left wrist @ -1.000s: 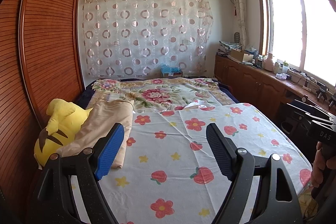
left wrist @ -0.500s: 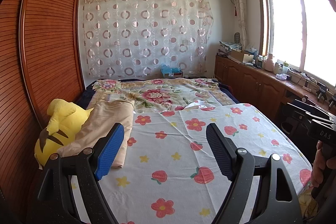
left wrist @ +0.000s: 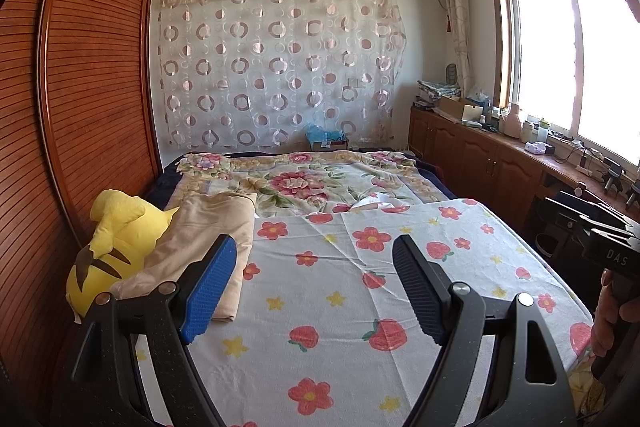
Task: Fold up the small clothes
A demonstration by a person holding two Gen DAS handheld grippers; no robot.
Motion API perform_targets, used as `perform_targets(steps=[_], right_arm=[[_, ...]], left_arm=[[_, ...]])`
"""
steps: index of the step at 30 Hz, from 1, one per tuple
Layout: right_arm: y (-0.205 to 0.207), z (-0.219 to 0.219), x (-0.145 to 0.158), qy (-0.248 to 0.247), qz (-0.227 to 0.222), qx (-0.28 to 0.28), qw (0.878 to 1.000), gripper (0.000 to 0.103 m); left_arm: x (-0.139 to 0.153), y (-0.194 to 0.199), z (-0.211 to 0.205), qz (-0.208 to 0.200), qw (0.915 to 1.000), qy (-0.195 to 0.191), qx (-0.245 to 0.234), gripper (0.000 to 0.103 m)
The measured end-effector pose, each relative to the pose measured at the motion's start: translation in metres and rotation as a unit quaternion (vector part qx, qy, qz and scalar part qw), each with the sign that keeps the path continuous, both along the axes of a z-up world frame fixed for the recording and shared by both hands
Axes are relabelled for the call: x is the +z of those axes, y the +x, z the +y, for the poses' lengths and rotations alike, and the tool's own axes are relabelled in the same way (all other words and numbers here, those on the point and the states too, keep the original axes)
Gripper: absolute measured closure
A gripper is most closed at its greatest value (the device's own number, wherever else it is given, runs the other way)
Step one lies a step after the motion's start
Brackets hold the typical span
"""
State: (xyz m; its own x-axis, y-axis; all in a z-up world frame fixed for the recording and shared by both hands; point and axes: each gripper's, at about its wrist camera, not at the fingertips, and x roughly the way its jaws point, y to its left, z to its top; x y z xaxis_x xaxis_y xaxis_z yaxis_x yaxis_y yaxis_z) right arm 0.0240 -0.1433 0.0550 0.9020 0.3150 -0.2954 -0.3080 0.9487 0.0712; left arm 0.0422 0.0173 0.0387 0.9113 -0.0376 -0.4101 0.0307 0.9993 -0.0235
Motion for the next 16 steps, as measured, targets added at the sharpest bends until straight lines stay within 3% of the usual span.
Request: perform_targets(steps=[16], right_arm=[[0.0012,-0.0043,-0.0007,0.002,-0.002,0.004,1.000,0.032]], left_arm=[[-0.0019,0.0000,0.0004,-0.001,1.0000,0.001,0.000,0.022]])
